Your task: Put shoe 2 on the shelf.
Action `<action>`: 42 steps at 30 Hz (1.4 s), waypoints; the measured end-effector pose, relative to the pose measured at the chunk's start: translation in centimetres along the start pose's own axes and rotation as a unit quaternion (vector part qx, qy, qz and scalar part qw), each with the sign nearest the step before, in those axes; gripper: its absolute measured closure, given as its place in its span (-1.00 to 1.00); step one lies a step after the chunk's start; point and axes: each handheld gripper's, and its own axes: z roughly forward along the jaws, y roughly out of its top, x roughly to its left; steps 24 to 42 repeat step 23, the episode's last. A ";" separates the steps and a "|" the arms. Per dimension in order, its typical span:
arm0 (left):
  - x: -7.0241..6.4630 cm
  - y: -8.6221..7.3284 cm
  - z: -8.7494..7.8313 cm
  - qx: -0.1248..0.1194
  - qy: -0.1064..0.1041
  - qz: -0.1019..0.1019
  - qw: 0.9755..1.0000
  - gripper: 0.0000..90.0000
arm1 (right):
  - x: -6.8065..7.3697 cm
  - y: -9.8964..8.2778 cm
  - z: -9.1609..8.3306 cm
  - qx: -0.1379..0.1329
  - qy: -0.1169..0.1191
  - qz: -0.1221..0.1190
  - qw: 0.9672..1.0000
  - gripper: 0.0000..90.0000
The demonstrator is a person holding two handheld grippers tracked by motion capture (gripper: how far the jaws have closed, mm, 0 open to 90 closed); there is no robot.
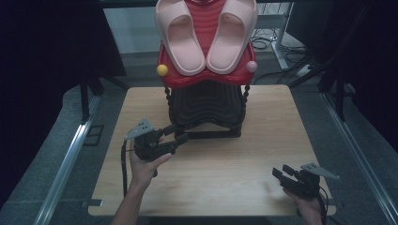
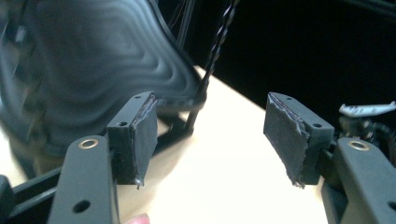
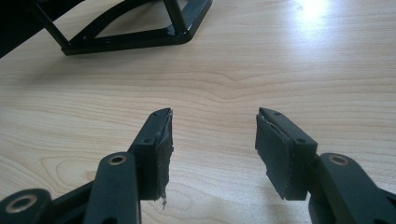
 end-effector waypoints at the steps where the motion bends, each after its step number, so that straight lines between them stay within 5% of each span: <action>1: 0.3 -0.6 -0.2 0.003 0.002 -0.002 1.000 -0.22 | 0.0 0.0 0.0 0.000 0.000 0.000 1.000 0.03; 14: 2.2 -7.3 -1.1 0.060 0.032 -0.001 0.998 -0.22 | -0.2 -0.3 0.4 0.010 -0.003 0.004 1.000 0.01; 42: 2.3 -7.4 -1.3 0.059 0.033 0.001 0.998 -0.23 | 0.0 -0.2 0.6 0.009 -0.003 -0.002 1.000 -0.02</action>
